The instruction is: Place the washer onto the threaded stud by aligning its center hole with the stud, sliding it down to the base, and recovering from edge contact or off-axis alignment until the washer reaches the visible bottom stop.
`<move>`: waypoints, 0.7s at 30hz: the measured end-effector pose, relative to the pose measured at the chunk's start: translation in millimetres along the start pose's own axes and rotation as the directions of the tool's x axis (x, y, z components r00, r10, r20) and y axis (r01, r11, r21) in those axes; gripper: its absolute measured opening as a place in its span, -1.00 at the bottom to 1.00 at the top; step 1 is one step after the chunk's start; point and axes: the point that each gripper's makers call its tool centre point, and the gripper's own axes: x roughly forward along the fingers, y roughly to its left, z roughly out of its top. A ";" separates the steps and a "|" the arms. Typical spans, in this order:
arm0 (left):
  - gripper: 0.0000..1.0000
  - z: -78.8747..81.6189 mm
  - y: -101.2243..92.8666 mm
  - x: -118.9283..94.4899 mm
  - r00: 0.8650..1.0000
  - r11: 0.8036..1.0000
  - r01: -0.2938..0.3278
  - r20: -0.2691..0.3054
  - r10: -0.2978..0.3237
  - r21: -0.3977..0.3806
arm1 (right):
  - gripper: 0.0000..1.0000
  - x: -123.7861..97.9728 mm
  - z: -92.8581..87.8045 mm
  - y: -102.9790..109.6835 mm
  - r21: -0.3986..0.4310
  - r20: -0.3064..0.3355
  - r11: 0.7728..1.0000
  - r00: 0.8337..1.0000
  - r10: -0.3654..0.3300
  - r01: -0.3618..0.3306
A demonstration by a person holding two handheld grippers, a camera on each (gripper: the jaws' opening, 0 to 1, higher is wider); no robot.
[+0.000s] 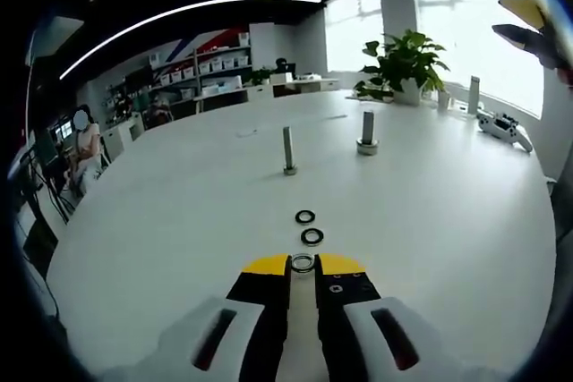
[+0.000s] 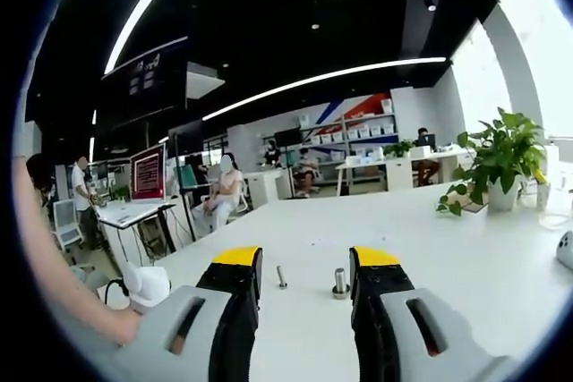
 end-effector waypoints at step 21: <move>-0.84 54.4 1.0 0.0 0.997 1.000 0.001 0.081 -0.002 0.011 | -0.18 -0.3 -1.0 0.3 0.003 -0.008 1.000 1.000 0.000 0.000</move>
